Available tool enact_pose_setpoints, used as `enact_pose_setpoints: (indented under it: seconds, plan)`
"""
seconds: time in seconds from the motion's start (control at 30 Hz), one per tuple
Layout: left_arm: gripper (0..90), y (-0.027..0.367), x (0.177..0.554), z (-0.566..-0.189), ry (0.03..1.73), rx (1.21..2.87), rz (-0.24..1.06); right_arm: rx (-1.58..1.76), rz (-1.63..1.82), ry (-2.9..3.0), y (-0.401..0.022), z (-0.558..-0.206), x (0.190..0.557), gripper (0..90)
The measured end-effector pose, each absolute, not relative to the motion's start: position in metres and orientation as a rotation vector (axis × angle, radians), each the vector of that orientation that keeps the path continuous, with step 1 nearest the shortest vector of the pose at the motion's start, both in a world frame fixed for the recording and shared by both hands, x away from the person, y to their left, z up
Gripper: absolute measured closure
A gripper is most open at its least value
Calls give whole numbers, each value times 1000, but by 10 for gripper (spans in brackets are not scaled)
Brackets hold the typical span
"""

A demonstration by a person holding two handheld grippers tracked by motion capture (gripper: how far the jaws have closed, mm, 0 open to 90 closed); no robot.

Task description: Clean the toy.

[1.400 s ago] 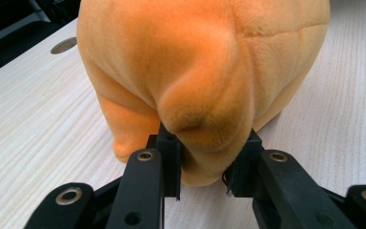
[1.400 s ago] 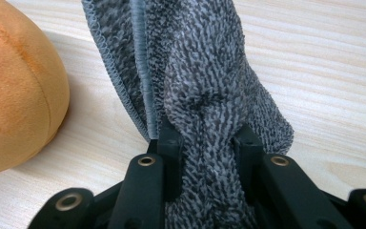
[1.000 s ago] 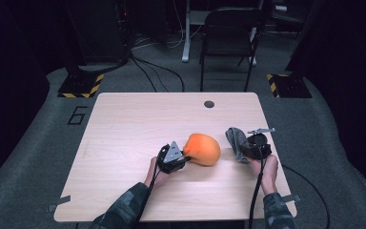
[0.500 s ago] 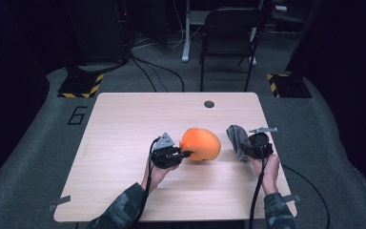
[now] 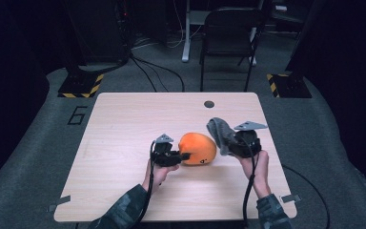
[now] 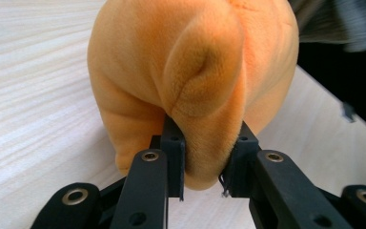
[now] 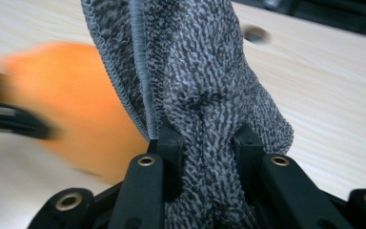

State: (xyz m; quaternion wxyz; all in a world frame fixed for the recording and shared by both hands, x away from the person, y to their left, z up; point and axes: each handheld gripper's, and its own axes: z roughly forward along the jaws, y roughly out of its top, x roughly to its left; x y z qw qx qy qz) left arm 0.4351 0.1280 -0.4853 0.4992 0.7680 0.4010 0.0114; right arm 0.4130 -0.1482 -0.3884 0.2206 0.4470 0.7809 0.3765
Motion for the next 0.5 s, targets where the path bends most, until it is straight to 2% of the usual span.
enact_pose_setpoints:
  seconds: [0.1,0.23,0.5]
  plan:
    - [738,126,434,-485,967,1866,48,1142,1050,2212,-117,-385,404,710]
    - [734,122,432,-486,968,1869,74,1127,1019,2260,-83,-398,404,706]
    - [730,120,430,-489,946,1878,93,1049,954,2258,-71,-410,406,710]
